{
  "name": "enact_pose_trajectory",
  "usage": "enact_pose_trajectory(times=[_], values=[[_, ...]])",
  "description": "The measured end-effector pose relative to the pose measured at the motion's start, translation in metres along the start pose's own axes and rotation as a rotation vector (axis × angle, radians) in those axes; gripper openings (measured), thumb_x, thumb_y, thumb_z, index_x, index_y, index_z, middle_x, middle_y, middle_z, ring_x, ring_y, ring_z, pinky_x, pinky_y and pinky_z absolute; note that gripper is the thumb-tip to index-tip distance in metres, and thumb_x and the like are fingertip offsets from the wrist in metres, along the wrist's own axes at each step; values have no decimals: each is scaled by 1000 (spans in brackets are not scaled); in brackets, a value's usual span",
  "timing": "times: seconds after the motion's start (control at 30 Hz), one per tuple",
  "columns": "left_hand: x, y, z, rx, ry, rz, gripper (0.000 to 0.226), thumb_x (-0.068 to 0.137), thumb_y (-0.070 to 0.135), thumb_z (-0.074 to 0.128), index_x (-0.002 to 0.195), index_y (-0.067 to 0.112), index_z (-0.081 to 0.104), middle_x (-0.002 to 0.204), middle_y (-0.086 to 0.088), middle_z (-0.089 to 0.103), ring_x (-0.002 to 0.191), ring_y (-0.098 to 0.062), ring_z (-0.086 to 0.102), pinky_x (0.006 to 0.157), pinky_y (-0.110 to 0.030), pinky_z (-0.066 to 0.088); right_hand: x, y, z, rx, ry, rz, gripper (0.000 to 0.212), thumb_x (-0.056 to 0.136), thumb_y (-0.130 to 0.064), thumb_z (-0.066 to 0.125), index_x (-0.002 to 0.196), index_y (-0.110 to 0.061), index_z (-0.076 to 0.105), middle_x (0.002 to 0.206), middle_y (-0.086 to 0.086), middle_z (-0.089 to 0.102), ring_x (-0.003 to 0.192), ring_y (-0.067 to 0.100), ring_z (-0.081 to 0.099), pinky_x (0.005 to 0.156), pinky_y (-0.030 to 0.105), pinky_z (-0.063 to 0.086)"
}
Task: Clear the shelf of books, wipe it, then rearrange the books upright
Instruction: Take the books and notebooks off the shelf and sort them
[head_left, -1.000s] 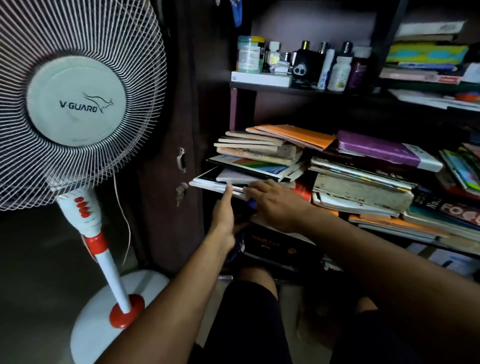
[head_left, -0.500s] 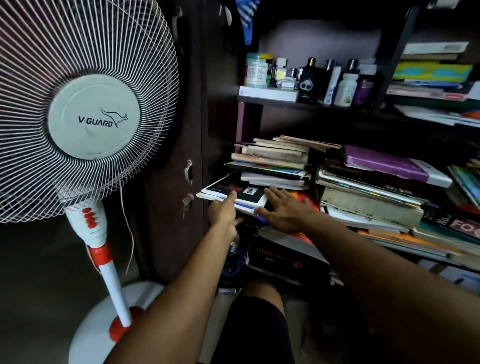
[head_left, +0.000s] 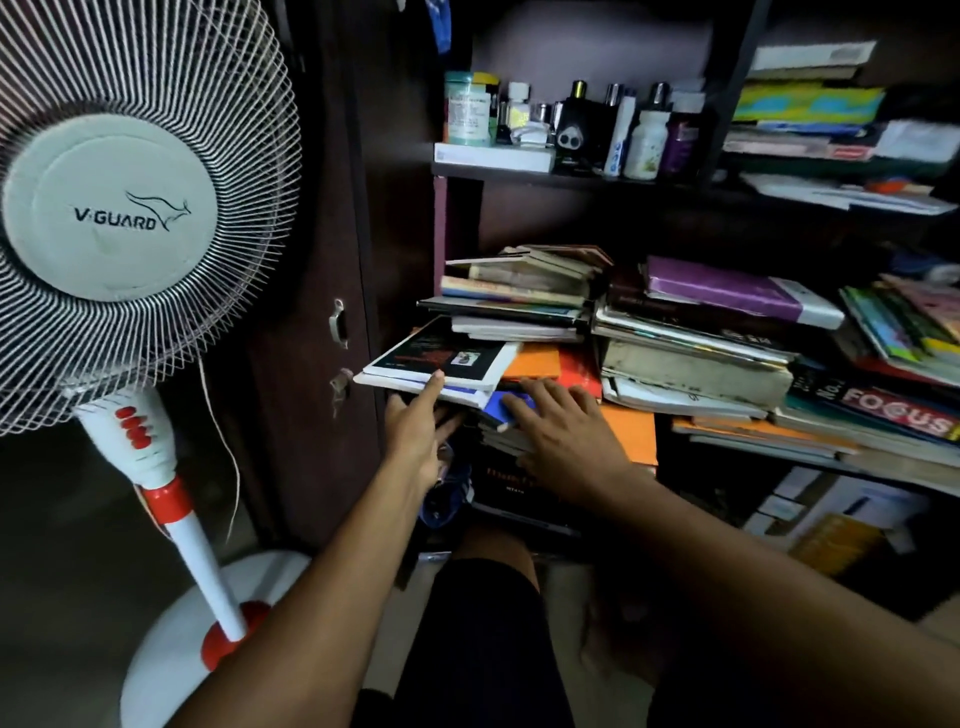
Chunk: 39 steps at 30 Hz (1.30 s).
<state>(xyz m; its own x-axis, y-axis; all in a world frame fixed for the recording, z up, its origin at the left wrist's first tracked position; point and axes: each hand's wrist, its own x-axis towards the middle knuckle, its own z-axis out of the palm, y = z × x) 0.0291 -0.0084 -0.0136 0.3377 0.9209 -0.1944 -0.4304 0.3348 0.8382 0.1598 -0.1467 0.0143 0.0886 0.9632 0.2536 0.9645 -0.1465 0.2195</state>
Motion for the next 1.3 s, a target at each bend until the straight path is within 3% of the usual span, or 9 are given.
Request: enact_pose_trajectory(times=[0.17, 0.3, 0.4, 0.5, 0.7, 0.8, 0.97, 1.1, 1.3], values=[[-9, 11, 6, -51, -17, 57, 42, 92, 6, 70, 124, 12, 44, 115, -18, 68, 73, -16, 75, 65, -31, 62, 0, 2, 1, 104, 203, 134, 60, 83, -62, 60, 124, -19, 54, 129, 4, 54, 117, 27, 50, 98, 46, 41], [-16, 15, 2, 33, -96, 73, 72, 88, 25, 78, 142, 18, 31, 119, -25, 65, 90, -31, 75, 70, -40, 62, -6, 17, 1, 207, 259, 60, 38, 90, -49, 51, 107, -16, 62, 119, 6, 59, 103, 32, 56, 86, 45, 48], [-18, 9, -2, 136, -67, 96, 81, 87, 43, 77, 146, 21, 26, 125, -19, 65, 95, -30, 75, 69, -38, 62, -12, 23, 1, 184, 237, 10, 38, 92, -38, 42, 104, -14, 69, 111, 7, 64, 103, 33, 57, 85, 45, 50], [-25, 2, -2, 248, -60, 85, 110, 85, 53, 75, 159, 29, -2, 143, -5, 52, 112, -22, 67, 77, -39, 63, -15, 24, -3, 114, 218, -7, 29, 94, -31, 50, 106, -14, 71, 100, 5, 68, 97, 33, 57, 81, 45, 51], [-37, -13, 4, 252, -3, 96, 108, 90, 52, 68, 158, 36, -14, 157, 6, 33, 126, -19, 55, 84, -41, 61, -33, 18, -21, 91, 185, -2, 45, 96, -35, 29, 101, -12, 68, 90, 6, 62, 85, 30, 58, 66, 39, 48], [-30, -8, 3, 149, 100, 63, 104, 89, 45, 72, 160, 32, -4, 148, 1, 45, 113, -16, 62, 71, -36, 62, -46, 18, -21, 59, 218, -44, 39, 97, -33, 33, 99, -13, 66, 87, 6, 59, 82, 29, 57, 65, 39, 48], [-2, 25, -15, 46, 136, -53, 60, 85, 49, 76, 134, 23, 54, 125, -3, 66, 111, -23, 66, 52, -31, 58, -51, 17, -24, 43, 219, -78, 37, 97, -33, 34, 106, -15, 65, 91, 4, 57, 81, 26, 54, 65, 37, 43], [2, 31, -19, 35, 148, -64, 37, 88, 16, 76, 122, 14, 61, 117, -7, 68, 113, -23, 63, 53, -31, 56, -42, 5, -23, 46, 134, -73, 27, 99, -28, 48, 122, -18, 58, 106, 7, 58, 92, 29, 55, 72, 41, 46], [-30, 26, -9, 39, 184, 6, 35, 87, 8, 76, 113, 18, 56, 113, -7, 67, 92, -18, 65, 68, -47, 62, -53, 20, -21, 103, 41, 31, 40, 102, -27, 47, 141, -22, 41, 132, 3, 51, 118, 26, 52, 88, 37, 44]])
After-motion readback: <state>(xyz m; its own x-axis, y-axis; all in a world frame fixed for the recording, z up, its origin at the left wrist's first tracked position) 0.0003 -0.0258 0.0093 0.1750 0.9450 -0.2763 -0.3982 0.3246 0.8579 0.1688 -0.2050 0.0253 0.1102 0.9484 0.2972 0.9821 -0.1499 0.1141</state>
